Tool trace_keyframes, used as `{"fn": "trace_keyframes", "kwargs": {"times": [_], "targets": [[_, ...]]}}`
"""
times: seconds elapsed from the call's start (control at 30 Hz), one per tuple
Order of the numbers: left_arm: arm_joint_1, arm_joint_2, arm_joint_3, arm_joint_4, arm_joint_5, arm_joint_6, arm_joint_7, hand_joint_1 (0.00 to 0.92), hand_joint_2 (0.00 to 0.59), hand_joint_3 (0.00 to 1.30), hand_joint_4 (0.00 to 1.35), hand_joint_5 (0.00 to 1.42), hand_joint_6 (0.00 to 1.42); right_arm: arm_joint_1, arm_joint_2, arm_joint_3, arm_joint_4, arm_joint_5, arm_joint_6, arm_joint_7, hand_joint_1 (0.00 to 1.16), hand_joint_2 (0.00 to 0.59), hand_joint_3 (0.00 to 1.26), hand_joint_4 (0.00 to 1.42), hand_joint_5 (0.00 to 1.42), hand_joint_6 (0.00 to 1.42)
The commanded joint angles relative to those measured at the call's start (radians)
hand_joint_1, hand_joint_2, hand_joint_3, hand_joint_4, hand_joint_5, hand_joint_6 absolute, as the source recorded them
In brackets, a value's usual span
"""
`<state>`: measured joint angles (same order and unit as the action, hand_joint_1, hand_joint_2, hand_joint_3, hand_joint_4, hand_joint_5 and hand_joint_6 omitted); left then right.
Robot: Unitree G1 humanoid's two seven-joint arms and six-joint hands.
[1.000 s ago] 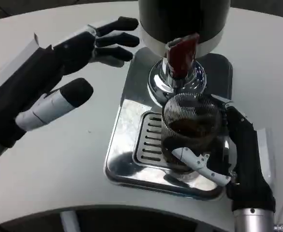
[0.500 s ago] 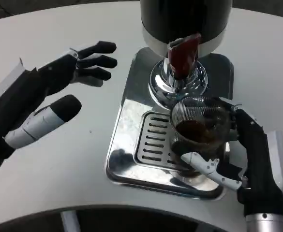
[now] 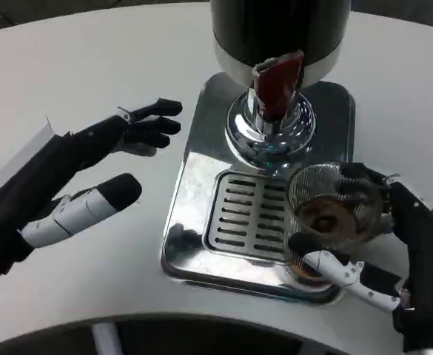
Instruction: Grasp the cup under the faucet to collect the drink, then remove the cup.
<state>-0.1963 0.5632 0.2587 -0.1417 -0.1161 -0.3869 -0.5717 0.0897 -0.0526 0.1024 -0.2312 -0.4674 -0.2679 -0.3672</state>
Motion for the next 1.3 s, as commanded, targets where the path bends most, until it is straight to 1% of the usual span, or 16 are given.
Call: {"fn": "trace_keyframes", "kwargs": {"times": [0.03, 0.17, 0.23, 0.37, 0.6, 0.77, 0.87, 1.03, 1.3], "targets": [[0.022, 0.019, -0.001, 0.009, 0.042, -0.019, 0.024, 0.0, 0.095, 0.21, 0.22, 0.25, 0.26, 0.053, -0.008, -0.011, -0.045, 0.008, -0.044, 0.006, 0.86, 0.169, 0.8, 0.9, 1.11, 0.8], [0.034, 0.037, -0.003, 0.0, 0.09, -0.018, 0.037, 0.0, 0.096, 0.2, 0.21, 0.23, 0.24, 0.087, -0.008, -0.02, -0.073, 0.017, -0.049, 0.016, 0.86, 0.169, 0.81, 0.92, 1.13, 0.83], [0.04, 0.052, -0.009, -0.008, 0.123, -0.015, 0.037, 0.0, 0.096, 0.19, 0.19, 0.21, 0.23, 0.1, -0.007, -0.023, -0.086, 0.021, -0.05, 0.022, 0.86, 0.169, 0.82, 0.92, 1.13, 0.84], [0.051, 0.072, -0.026, -0.021, 0.167, -0.004, 0.034, 0.0, 0.096, 0.17, 0.12, 0.13, 0.17, 0.127, -0.007, -0.027, -0.117, 0.024, -0.055, 0.033, 0.86, 0.169, 0.83, 0.93, 1.14, 0.86], [0.058, 0.081, -0.042, -0.029, 0.191, 0.001, 0.043, 0.0, 0.096, 0.16, 0.11, 0.12, 0.17, 0.164, -0.001, -0.027, -0.166, 0.024, -0.056, 0.052, 0.86, 0.169, 0.83, 0.93, 1.16, 0.88], [0.075, 0.103, -0.06, -0.061, 0.247, 0.009, 0.043, 0.0, 0.097, 0.15, 0.09, 0.1, 0.15, 0.175, 0.007, -0.028, -0.182, 0.025, -0.052, 0.06, 0.86, 0.169, 0.84, 0.94, 1.16, 0.9], [0.081, 0.114, -0.07, -0.078, 0.28, 0.02, 0.045, 0.0, 0.097, 0.12, 0.05, 0.06, 0.13, 0.202, 0.007, -0.006, -0.233, 0.031, -0.064, 0.083, 0.86, 0.169, 0.84, 0.95, 1.17, 0.92], [0.086, 0.127, -0.078, -0.093, 0.307, 0.037, 0.048, 0.0, 0.092, 0.1, 0.01, 0.03, 0.12, 0.224, 0.011, 0.016, -0.274, 0.032, -0.059, 0.11, 0.86, 0.169, 0.85, 0.95, 1.18, 0.92], [0.113, 0.126, -0.076, -0.102, 0.311, 0.042, 0.057, 0.0, 0.092, 0.09, 0.0, 0.03, 0.11, 0.253, 0.017, 0.069, -0.328, 0.028, -0.054, 0.155, 0.86, 0.169, 0.85, 0.97, 1.19, 0.93]]}}
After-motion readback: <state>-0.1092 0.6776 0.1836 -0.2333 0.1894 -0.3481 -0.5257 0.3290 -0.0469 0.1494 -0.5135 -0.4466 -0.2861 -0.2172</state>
